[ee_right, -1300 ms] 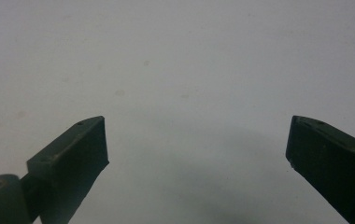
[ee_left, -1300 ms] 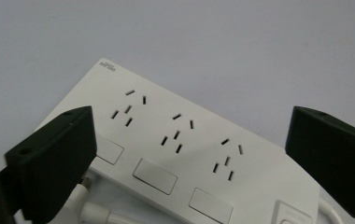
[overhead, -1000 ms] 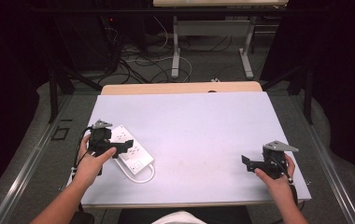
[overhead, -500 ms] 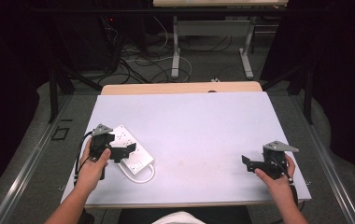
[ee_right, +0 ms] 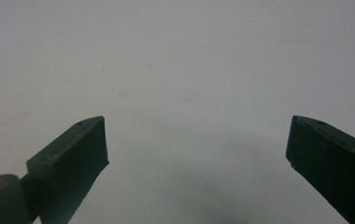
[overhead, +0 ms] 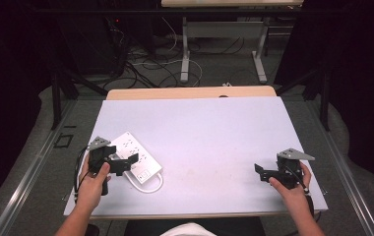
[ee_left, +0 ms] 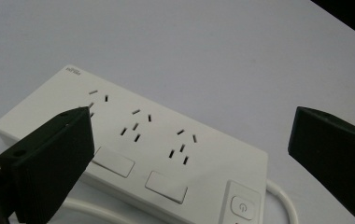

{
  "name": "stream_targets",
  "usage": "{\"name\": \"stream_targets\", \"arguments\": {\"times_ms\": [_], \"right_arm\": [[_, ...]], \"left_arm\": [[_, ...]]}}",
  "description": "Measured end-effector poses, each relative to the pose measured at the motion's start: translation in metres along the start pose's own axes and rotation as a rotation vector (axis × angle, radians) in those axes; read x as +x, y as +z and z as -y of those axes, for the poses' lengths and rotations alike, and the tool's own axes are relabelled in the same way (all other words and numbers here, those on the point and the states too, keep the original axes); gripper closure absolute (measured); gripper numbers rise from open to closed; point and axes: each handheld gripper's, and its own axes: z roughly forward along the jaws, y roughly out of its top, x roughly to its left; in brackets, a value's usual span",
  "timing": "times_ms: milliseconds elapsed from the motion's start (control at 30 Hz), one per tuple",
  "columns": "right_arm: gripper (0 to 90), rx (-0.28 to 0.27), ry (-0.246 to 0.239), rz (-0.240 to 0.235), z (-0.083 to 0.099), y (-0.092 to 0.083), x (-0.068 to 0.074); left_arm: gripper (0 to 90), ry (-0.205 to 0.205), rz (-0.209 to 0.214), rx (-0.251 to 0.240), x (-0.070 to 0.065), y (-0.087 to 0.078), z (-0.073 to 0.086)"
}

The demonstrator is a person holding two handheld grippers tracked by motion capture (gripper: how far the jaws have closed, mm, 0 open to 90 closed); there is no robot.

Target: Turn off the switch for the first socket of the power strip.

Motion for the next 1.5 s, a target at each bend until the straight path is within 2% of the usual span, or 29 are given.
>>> {"name": "stream_targets", "arguments": {"times_ms": [267, 500, 533, 567, 767, 800, 867, 933, 1000, 1233, 1300, 1400, 1500], "right_arm": [[4.4, 0.003, -0.004, 0.001, 0.0, 0.0, 0.0], [4.2, 0.004, 0.002, -0.002, 0.001, 0.001, 0.0], [4.2, 0.003, 0.003, -0.003, 0.001, 0.001, 0.0], [4.0, 0.003, 0.002, -0.002, 0.001, 0.001, 0.0], [3.6, 0.004, 0.003, -0.005, 0.001, 0.001, -0.001], [3.5, 0.003, 0.0, -0.001, 0.001, 0.001, -0.001], [3.5, 0.003, 0.0, -0.002, 0.001, 0.002, -0.002], [3.4, 0.008, 0.013, -0.008, 0.001, 0.002, -0.001], [2.9, 0.01, 0.004, -0.008, 0.001, 0.002, -0.001], [1.8, 0.012, 0.004, -0.014, 0.002, 0.003, -0.002], [1.8, 0.017, 0.008, -0.015, 0.002, 0.003, -0.002], [1.5, 0.011, 0.009, -0.013, 0.003, 0.004, -0.002], [1.3, 0.011, 0.01, -0.013, 0.003, 0.004, -0.002]], "left_arm": [[0.6, -0.047, -0.015, -0.037, 0.014, -0.003, 0.011], [0.8, -0.071, -0.022, -0.049, 0.023, -0.005, 0.016], [0.9, -0.086, -0.023, -0.053, 0.024, -0.005, 0.017], [1.0, -0.082, -0.027, -0.053, 0.026, -0.005, 0.018], [1.6, -0.12, -0.028, -0.05, 0.032, -0.004, 0.024], [1.6, -0.125, -0.035, -0.065, 0.032, -0.003, 0.025], [1.7, -0.126, -0.032, -0.046, 0.034, -0.004, 0.026], [1.8, -0.123, -0.047, -0.052, 0.035, -0.003, 0.028], [2.0, -0.127, -0.057, -0.057, 0.036, -0.001, 0.029], [2.5, -0.14, -0.062, -0.049, 0.039, 0.002, 0.032], [2.6, -0.134, -0.064, -0.045, 0.04, 0.004, 0.033], [2.6, -0.116, -0.073, -0.012, 0.041, 0.005, 0.033], [2.8, -0.128, -0.077, -0.024, 0.041, 0.007, 0.035]]}}
